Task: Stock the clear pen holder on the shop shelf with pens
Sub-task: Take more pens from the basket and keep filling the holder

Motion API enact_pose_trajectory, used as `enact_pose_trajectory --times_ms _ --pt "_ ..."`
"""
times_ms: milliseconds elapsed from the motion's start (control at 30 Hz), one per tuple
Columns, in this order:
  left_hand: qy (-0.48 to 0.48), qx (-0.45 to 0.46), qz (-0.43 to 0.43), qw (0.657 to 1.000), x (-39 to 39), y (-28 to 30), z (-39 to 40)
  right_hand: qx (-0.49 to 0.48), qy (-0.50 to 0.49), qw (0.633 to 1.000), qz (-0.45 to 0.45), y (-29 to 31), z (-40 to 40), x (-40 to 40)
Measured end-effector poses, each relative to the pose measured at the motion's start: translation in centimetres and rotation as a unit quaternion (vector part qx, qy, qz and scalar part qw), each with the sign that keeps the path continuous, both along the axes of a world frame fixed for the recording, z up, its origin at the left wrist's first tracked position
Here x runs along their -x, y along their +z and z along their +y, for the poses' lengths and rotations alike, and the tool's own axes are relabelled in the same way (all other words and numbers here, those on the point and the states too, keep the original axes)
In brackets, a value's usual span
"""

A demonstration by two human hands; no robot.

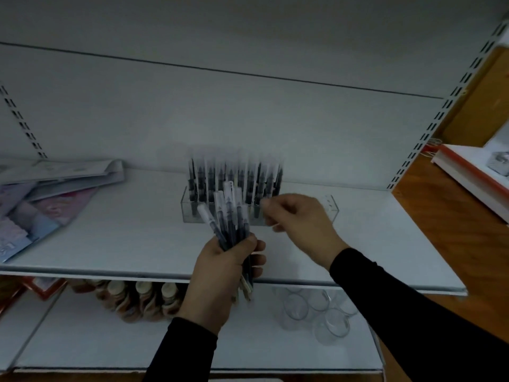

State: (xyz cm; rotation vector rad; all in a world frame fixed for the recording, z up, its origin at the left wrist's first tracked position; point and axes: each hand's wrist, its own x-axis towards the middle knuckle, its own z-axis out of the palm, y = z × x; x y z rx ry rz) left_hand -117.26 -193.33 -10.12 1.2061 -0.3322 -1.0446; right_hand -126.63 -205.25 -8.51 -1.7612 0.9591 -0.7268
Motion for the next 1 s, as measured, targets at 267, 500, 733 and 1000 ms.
enact_pose_trajectory --times_ms 267,500,733,1000 --pt "-0.02 0.013 -0.007 1.0 1.0 0.4 0.1 -0.169 0.117 0.978 -0.028 0.1 2.1 0.5" --pt "-0.034 0.019 0.011 0.999 1.2 0.5 0.1 -0.252 0.117 0.959 -0.058 -0.2 1.7 1.0" --pt "-0.012 0.002 0.035 0.999 0.7 -0.2 -0.2 -0.248 0.013 0.96 -0.127 -0.1 1.0 0.8" --pt "0.052 -0.031 0.032 0.998 0.3 -0.7 -0.4 -0.108 -0.101 0.958 -0.245 3.0 -1.6 2.2"
